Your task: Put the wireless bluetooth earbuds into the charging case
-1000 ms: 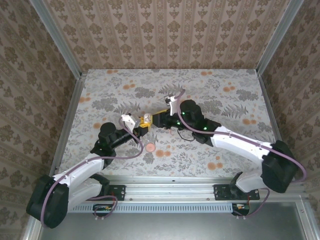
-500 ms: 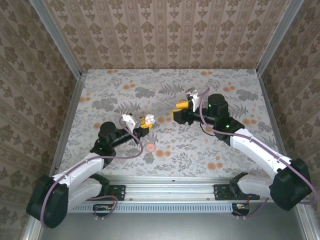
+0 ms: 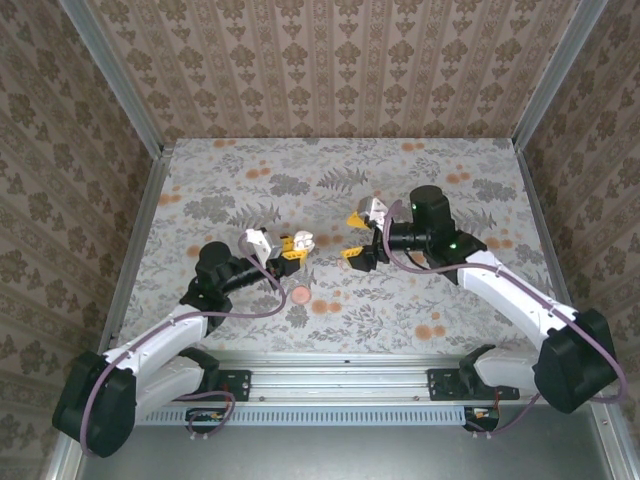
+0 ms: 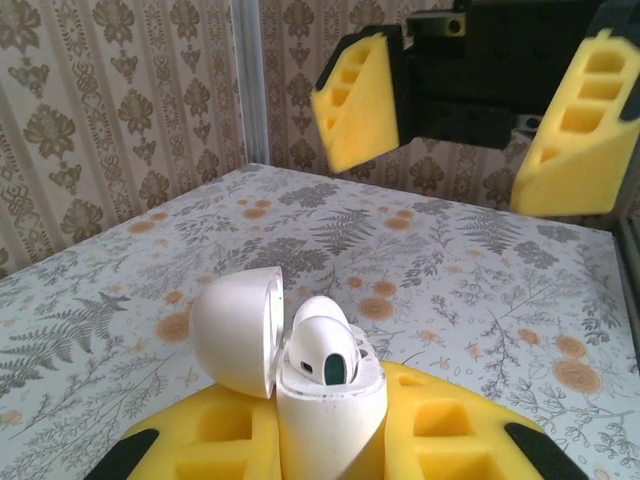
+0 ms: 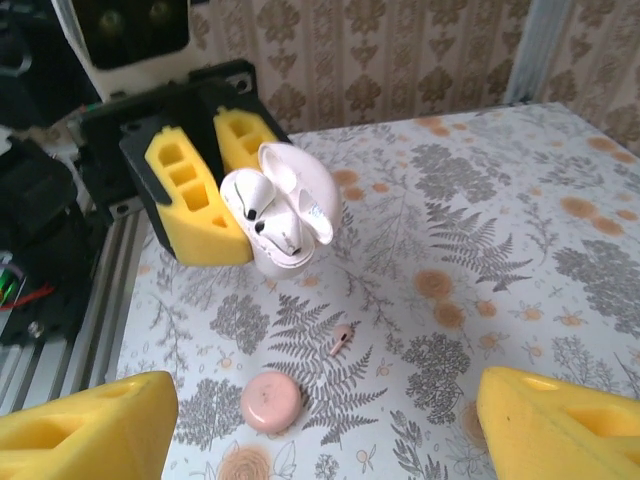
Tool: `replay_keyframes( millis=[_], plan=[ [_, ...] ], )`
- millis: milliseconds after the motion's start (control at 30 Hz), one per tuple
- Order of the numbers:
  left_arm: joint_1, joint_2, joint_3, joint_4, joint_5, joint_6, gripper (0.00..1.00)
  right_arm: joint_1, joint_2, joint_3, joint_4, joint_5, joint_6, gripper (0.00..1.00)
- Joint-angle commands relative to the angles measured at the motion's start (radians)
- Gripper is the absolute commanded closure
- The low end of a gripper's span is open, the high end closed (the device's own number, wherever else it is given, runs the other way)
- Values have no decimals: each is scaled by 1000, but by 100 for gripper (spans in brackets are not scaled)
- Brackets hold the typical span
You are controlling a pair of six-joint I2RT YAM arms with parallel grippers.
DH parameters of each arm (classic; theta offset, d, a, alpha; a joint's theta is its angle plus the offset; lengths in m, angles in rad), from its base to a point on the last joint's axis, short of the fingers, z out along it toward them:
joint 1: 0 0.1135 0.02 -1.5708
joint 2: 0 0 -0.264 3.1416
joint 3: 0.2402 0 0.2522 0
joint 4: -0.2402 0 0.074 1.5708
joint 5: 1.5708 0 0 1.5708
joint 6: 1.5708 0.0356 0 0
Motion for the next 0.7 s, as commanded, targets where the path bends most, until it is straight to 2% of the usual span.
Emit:
replay_keyframes(
  millis=[0, 200, 667],
  plan=[
    [2, -20, 42, -8, 54, -1, 94, -5, 54, 74, -79, -90, -116, 21],
    [1, -24, 49, -9, 72, -6, 94, 42, 164, 185, -209, -134, -222, 21],
    [-7, -47, 59, -32, 85, 4, 94, 125, 313, 357, -355, -199, -359, 23]
  ],
)
